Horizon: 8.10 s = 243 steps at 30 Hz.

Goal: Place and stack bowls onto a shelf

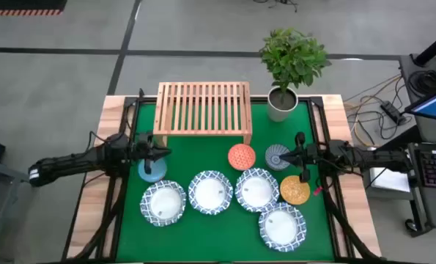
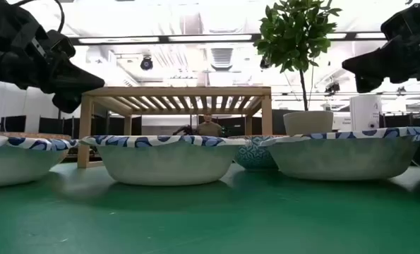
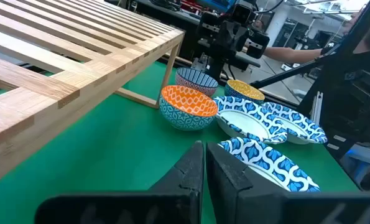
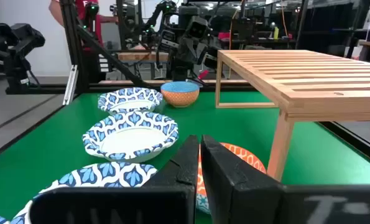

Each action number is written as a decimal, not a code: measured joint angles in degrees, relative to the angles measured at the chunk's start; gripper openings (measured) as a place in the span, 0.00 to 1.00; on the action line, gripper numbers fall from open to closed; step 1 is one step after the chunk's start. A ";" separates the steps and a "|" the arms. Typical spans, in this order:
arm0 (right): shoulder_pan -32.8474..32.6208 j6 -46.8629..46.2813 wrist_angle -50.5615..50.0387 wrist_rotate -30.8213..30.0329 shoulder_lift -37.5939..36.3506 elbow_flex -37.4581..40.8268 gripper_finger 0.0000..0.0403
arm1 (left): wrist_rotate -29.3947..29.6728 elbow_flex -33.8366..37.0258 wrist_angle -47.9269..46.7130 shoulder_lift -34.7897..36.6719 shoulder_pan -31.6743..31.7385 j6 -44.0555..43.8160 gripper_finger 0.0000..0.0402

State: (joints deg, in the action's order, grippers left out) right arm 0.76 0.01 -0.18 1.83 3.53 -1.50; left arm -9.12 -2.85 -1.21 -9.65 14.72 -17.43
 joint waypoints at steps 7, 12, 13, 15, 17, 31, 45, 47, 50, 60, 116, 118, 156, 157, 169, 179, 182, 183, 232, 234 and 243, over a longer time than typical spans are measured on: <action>0.01 0.00 0.00 0.01 0.01 0.00 0.02 | 0.02 0.00 0.00 0.00 0.00 0.00 0.00; 0.00 0.00 0.00 0.01 0.01 0.00 0.02 | 0.01 0.00 0.02 -0.01 0.00 0.00 0.00; 0.01 0.00 0.00 0.02 0.01 0.00 0.02 | 0.01 0.00 0.00 -0.02 0.00 0.00 0.00; 0.02 0.00 0.00 0.01 0.02 0.00 0.02 | 0.00 0.00 0.00 -0.02 0.00 0.00 0.00; 0.02 0.00 -0.01 0.01 0.02 0.00 0.02 | 0.00 0.00 0.00 0.00 0.00 0.00 0.00; 0.00 0.00 -0.01 0.00 0.02 0.00 0.02 | 0.00 0.00 0.00 -0.02 0.00 0.00 0.00; 0.00 0.00 0.00 0.01 0.02 0.00 0.02 | 0.01 0.00 0.01 -0.02 0.00 0.00 0.00; 0.00 0.00 0.00 0.01 0.02 0.00 0.02 | 0.00 0.00 0.01 -0.02 0.00 0.00 0.00; 0.00 0.00 0.01 0.00 0.02 0.00 0.02 | 0.00 0.00 0.00 -0.01 0.00 0.00 0.00; 0.00 0.00 0.00 0.01 0.02 0.00 0.02 | 0.02 0.00 0.00 0.00 0.00 0.00 0.00; -0.01 -10.50 28.83 -4.42 6.58 -0.02 0.02 | -5.40 1.84 27.73 -5.33 -6.32 -7.03 0.00; 0.00 -10.46 29.45 -4.70 9.07 -1.18 0.02 | -5.38 1.84 29.54 -6.12 -6.32 -7.06 0.00; -7.40 -3.81 -11.05 -4.83 72.02 -56.82 0.02 | 6.81 -2.17 50.32 -8.58 -6.29 -10.42 0.00; -7.90 -3.82 -12.14 -4.83 73.48 -58.80 0.02 | 6.35 -2.70 49.89 -8.70 -6.27 -9.41 0.00; -12.12 -3.68 -26.23 -4.82 89.57 -78.97 0.02 | 5.58 -4.97 47.25 -9.86 -6.27 -2.75 0.00; -13.16 -8.32 -33.33 -4.36 97.54 -85.11 0.02 | 7.26 -4.96 46.86 -10.01 -6.27 0.66 0.00; -13.16 -8.50 -33.51 -4.38 98.75 -85.15 0.02 | 7.26 -4.97 46.84 -10.16 -6.27 0.66 0.00; -13.16 -8.61 -33.47 -4.38 99.05 -85.18 0.02 | 7.26 -4.97 46.87 -10.22 -6.27 0.66 0.00; -18.53 -6.52 -30.56 8.60 111.90 -90.36 0.46 | 7.23 -4.96 46.94 -10.12 -6.25 -1.31 0.00; -18.09 -6.09 -30.56 8.73 111.89 -90.36 0.46 | 7.18 -4.96 46.93 -10.12 -6.26 -1.32 0.00; -17.40 -2.96 -30.72 8.27 111.90 -90.37 0.41 | 7.10 -4.96 46.90 -10.10 -6.25 -1.33 0.00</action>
State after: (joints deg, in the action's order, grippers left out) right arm -16.64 -2.95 -30.89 10.10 115.43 -91.86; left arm -2.02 -7.81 45.69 -19.75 8.47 -18.76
